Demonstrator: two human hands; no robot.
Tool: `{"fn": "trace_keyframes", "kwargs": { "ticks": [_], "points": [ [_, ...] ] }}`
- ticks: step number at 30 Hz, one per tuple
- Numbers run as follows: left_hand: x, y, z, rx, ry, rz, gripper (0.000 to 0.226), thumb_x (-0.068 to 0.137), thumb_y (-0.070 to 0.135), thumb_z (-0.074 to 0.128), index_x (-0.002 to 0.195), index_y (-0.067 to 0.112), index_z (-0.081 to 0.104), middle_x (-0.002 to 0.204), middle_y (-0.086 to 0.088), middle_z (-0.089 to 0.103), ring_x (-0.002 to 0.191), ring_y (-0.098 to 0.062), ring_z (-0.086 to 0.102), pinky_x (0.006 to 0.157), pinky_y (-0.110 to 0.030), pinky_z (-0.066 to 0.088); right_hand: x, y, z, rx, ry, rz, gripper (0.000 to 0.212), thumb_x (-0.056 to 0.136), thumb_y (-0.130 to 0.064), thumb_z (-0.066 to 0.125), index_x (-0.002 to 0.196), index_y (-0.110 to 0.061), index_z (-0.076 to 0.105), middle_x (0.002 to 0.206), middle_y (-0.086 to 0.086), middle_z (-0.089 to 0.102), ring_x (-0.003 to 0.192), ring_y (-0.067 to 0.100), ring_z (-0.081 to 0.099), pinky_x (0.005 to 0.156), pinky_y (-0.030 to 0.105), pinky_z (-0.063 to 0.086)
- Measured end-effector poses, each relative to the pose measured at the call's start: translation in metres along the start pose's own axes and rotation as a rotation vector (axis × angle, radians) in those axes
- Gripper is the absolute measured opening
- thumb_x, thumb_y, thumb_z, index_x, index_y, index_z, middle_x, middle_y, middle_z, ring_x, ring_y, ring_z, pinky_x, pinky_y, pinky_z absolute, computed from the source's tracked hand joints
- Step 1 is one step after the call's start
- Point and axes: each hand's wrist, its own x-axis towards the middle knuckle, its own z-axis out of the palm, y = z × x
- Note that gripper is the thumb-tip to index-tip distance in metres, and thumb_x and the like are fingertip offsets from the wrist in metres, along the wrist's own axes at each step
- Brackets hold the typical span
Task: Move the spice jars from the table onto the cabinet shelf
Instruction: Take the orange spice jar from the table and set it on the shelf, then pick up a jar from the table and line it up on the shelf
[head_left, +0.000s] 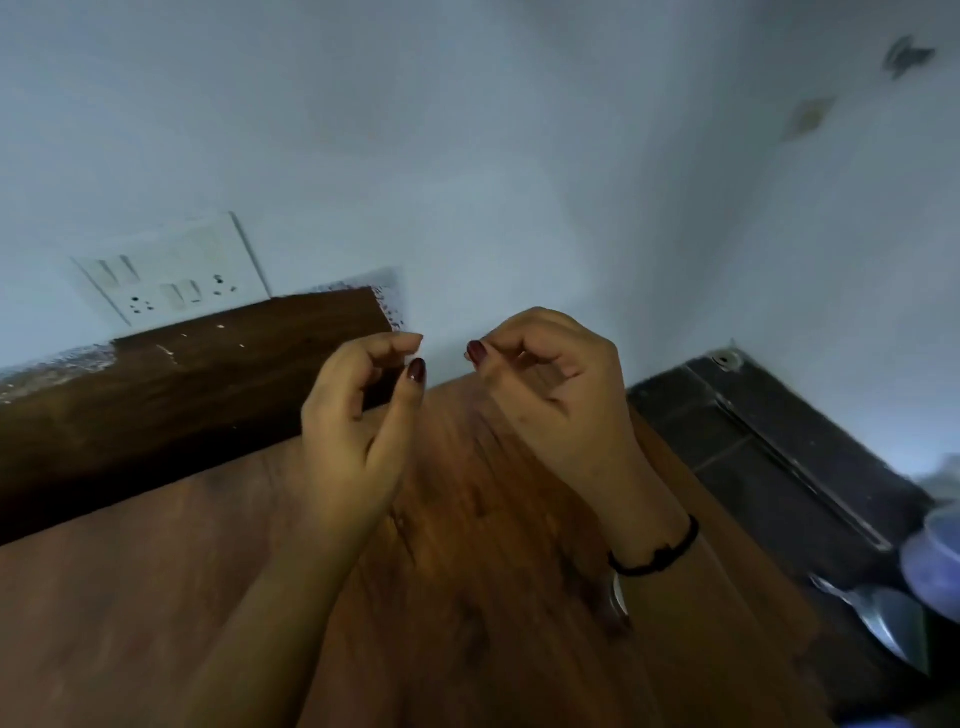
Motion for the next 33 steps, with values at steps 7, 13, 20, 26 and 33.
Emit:
{"fn": "trace_keyframes", "kwargs": {
  "ticks": [7,13,20,26,33],
  "points": [
    [-0.048,0.004,0.037,-0.017,-0.269,-0.148,0.022,0.094,0.021,0.051,0.114,0.026,0.060,0.108,0.023,0.060,0.103,0.010,0.058,0.086,-0.005,0.042,-0.056,0.031,-0.044,-0.053,0.012,0.096,0.006,0.087,-0.003,0.067,0.082,-0.002,0.071,0.082,0.004,0.068,0.077,0.012,0.064,0.068,0.028,0.054],
    [-0.080,0.006,0.077,-0.083,-0.399,-0.229,0.017,0.092,0.038,0.050,0.107,0.046,0.051,0.100,0.031,0.058,0.102,0.022,0.053,0.084,0.001,0.039,-0.100,0.050,-0.080,-0.126,0.053,0.215,0.007,0.087,-0.003,0.067,0.089,-0.005,0.074,0.088,0.000,0.069,0.082,0.009,0.065,0.075,0.020,0.052],
    [-0.120,-0.015,0.121,-0.050,-0.679,-0.252,0.037,0.093,0.042,0.063,0.128,0.036,0.054,0.126,0.022,0.055,0.119,0.006,0.052,0.095,-0.011,0.041,-0.151,0.078,-0.101,-0.191,0.041,0.369,0.010,0.087,-0.009,0.067,0.094,-0.008,0.074,0.095,0.000,0.070,0.091,0.010,0.067,0.079,0.030,0.056],
    [-0.162,-0.043,0.155,-0.168,-0.865,-0.357,0.059,0.087,0.023,0.077,0.137,0.037,0.049,0.134,0.013,0.055,0.127,-0.005,0.054,0.101,-0.029,0.051,-0.200,0.109,-0.104,-0.332,-0.112,0.532,0.039,0.087,-0.034,0.065,0.125,-0.026,0.063,0.128,-0.009,0.062,0.122,0.007,0.054,0.100,0.030,0.049],
    [-0.185,-0.078,0.182,0.007,-1.003,-0.292,0.090,0.075,0.048,0.081,0.146,0.044,0.027,0.141,0.029,0.037,0.129,0.012,0.036,0.106,-0.014,0.035,-0.237,0.134,-0.096,-0.398,-0.241,0.618,0.077,0.079,-0.055,0.060,0.146,-0.021,0.043,0.148,-0.005,0.046,0.132,-0.004,0.033,0.109,0.019,0.031]
  ]
}}
